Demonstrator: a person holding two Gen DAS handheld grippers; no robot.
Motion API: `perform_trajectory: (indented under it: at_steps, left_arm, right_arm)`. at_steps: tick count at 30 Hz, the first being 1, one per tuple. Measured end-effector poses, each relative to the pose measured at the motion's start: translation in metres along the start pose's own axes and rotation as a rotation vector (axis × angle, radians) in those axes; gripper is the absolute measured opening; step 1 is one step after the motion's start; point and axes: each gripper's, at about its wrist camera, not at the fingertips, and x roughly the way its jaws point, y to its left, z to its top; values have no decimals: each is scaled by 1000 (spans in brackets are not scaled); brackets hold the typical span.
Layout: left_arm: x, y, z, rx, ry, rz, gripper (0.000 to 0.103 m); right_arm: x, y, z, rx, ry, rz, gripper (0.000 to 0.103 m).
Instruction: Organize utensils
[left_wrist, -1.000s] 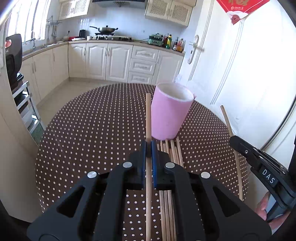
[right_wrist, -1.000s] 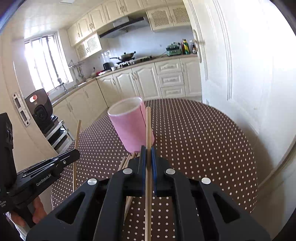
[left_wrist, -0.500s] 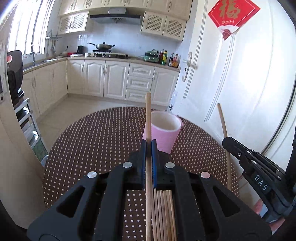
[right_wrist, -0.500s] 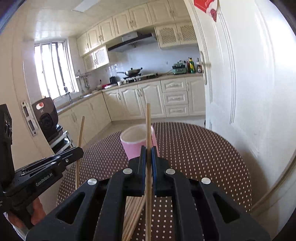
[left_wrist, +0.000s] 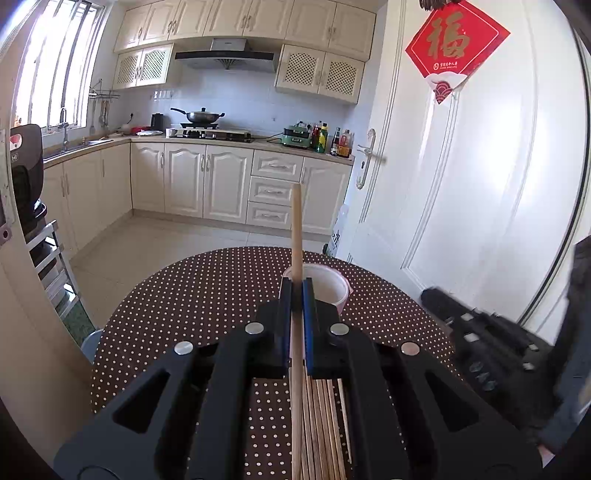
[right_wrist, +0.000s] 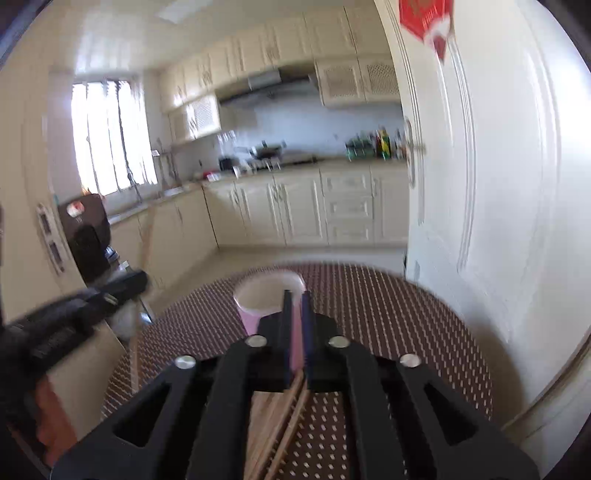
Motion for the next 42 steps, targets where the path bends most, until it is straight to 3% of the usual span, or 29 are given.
perform_trajectory:
  at_steps: [2, 13, 27, 37, 42]
  left_arm:
    - [3, 3, -5, -5, 20, 2, 6]
    - [37, 25, -32, -57, 150, 25, 6]
    - [68, 38, -35, -89, 223, 4, 6]
    - [85, 41, -37, -101, 250, -9, 6]
    - [92, 41, -37, -105, 260, -8, 6]
  right_arm:
    - [13, -8, -9, 29, 68, -3, 38]
    - [79, -9, -48, -4, 305, -99, 39]
    - [129, -2, -52, -8, 411, -123, 29]
    - [150, 4, -48, -48, 444, -180, 9]
    - [146, -5, -47, 1, 446, -153, 4]
